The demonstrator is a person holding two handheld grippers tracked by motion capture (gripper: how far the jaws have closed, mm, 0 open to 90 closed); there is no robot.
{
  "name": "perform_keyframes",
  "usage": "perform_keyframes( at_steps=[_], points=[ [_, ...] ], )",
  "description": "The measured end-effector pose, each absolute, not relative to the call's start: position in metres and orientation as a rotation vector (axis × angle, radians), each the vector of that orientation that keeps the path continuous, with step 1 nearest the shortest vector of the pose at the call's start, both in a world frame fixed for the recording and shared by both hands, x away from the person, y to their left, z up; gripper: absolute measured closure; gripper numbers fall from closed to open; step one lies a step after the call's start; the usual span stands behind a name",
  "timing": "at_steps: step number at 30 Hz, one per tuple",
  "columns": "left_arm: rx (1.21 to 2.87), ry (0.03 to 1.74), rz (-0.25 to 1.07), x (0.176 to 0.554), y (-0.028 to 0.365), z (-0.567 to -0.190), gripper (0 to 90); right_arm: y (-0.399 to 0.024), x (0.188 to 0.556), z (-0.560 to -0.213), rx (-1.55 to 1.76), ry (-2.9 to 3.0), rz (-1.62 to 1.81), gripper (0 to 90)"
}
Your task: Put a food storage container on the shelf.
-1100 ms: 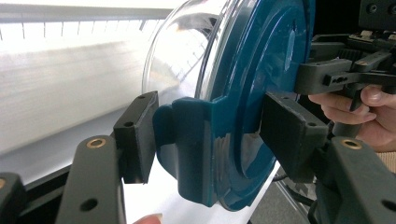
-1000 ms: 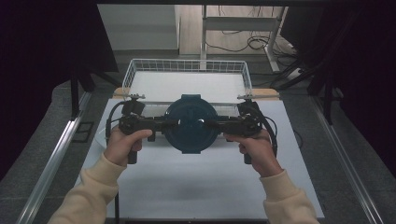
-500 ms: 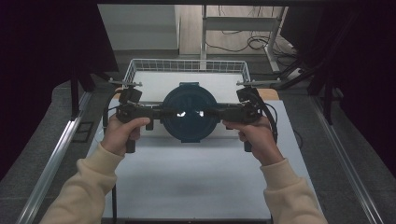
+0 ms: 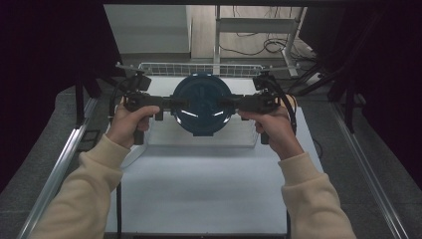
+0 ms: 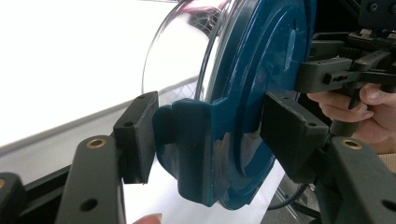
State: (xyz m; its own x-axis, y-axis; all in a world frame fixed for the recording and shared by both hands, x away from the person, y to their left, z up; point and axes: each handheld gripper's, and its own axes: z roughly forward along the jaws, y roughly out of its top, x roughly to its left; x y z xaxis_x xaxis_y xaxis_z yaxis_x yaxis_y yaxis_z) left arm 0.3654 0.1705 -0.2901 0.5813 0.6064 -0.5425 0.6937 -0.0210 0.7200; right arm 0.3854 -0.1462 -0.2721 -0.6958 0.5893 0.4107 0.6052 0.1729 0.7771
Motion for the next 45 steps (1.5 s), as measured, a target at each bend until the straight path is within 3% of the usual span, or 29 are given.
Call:
perform_keyframes(
  at_steps=[19, 45],
  points=[
    [1.705, 1.109, -0.137, 0.42, 0.173, -0.278, 38.5, -0.144, 0.437, -0.26, -1.254, -2.352, -1.571, 41.1],
    [1.639, 1.262, -0.235, 0.475, 0.177, -0.306, 36.8, -0.139, 0.497, -0.293, -1.392, -2.168, -1.457, 40.1]
  ],
)
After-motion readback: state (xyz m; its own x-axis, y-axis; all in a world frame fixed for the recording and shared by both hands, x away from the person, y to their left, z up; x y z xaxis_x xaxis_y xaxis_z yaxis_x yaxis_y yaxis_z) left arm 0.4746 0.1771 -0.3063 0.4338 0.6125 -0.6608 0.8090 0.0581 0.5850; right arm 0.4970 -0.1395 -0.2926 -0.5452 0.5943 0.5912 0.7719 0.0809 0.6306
